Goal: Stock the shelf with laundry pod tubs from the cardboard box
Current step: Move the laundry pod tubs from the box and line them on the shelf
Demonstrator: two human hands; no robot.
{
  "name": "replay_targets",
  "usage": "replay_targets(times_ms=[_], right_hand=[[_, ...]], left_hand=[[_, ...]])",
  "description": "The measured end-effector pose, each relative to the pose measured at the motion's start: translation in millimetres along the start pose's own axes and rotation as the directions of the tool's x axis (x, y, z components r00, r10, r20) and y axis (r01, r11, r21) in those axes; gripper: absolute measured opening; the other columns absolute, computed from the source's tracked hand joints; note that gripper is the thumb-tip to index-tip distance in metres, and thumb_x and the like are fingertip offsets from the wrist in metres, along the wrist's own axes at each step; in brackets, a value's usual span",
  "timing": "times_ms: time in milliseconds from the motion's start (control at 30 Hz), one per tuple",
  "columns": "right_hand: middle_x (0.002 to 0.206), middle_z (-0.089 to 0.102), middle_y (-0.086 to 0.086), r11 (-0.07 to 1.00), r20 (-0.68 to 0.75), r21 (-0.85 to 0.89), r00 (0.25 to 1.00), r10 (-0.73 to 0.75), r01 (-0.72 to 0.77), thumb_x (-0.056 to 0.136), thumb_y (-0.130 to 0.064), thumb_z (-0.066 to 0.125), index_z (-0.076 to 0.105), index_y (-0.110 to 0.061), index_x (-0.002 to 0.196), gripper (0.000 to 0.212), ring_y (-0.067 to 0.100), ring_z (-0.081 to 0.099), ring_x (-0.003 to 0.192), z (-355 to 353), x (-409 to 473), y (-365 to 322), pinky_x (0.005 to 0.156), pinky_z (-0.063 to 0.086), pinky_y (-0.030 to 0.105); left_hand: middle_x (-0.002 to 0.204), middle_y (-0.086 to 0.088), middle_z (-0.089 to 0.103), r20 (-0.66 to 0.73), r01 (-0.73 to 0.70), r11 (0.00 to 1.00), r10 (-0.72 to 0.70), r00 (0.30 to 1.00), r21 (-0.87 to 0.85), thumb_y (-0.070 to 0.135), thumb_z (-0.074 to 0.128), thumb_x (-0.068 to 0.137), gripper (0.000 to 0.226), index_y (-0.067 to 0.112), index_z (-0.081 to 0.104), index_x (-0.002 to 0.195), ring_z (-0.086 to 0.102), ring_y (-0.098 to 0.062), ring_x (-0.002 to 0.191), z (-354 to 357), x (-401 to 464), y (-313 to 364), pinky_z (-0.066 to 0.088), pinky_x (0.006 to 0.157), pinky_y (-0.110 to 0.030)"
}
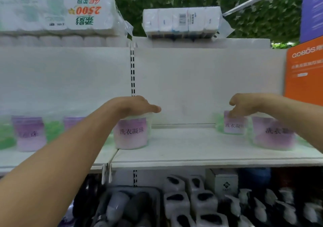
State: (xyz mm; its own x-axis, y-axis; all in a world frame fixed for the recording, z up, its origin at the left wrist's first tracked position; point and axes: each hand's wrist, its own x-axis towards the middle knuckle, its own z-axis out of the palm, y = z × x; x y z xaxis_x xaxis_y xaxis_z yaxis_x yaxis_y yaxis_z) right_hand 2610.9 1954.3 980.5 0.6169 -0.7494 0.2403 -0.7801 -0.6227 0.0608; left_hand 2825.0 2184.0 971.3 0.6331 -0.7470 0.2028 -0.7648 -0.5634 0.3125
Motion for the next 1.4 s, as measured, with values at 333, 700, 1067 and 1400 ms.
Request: replay_targets(times_ms=[333,700,1067,1400], right_hand=[[0.128,0.060,0.011,0.927,-0.074,0.261,0.963,-0.260,0.270,0.082,-0.014,0.063,0.060,-0.003,0.121,0.042,0.029,0.055,0.118,-2.9,1.5,-46.3,0.103,0.044,0.039],[0.125,0.058,0.002,0.853,-0.311,0.328,0.899,-0.309,0.407,0.083,-0.015,0.062,0.061,-0.024,0.118,0.037,0.022,0.053,0.113,35.6,5.3,-71.4,0.088,0.040,0.029],[0.110,0.064,0.008,0.490,-0.330,0.678,0.823,-0.462,0.547,0.082,0.007,0.054,0.059,-0.009,0.109,0.032,0.017,0.056,0.094,45.3,19.5,-120.6,0.081,0.047,0.028],[0.156,0.016,-0.002,0.813,-0.474,0.204,0.782,-0.406,0.546,0.089,-0.018,0.056,0.029,-0.032,0.144,0.063,0.020,0.011,0.143,43.2,-11.9,-120.6,0.111,0.027,0.043]], left_hand=[[0.145,-0.002,0.045,-0.028,0.062,0.998,-0.061,0.998,0.027,0.065,0.046,0.084,0.064,0.025,0.051,0.134,0.042,-0.026,0.130,3.4,-2.2,5.4,0.030,0.102,-0.043],[0.148,-0.004,0.041,-0.035,-0.017,0.999,0.018,0.999,0.032,0.061,0.042,0.089,0.061,0.023,0.049,0.137,0.039,-0.026,0.134,1.7,-3.9,3.2,0.028,0.103,-0.042],[0.134,-0.009,0.052,-0.045,0.008,0.998,-0.005,0.999,0.059,0.055,0.047,0.088,0.054,0.019,0.055,0.127,0.047,-0.027,0.108,0.5,-3.4,7.4,0.034,0.087,-0.036],[0.136,-0.009,0.053,-0.103,-0.037,0.995,0.047,0.994,0.095,0.053,0.043,0.090,0.051,0.019,0.058,0.125,0.050,-0.029,0.118,3.5,-5.2,9.0,0.038,0.092,-0.038]])
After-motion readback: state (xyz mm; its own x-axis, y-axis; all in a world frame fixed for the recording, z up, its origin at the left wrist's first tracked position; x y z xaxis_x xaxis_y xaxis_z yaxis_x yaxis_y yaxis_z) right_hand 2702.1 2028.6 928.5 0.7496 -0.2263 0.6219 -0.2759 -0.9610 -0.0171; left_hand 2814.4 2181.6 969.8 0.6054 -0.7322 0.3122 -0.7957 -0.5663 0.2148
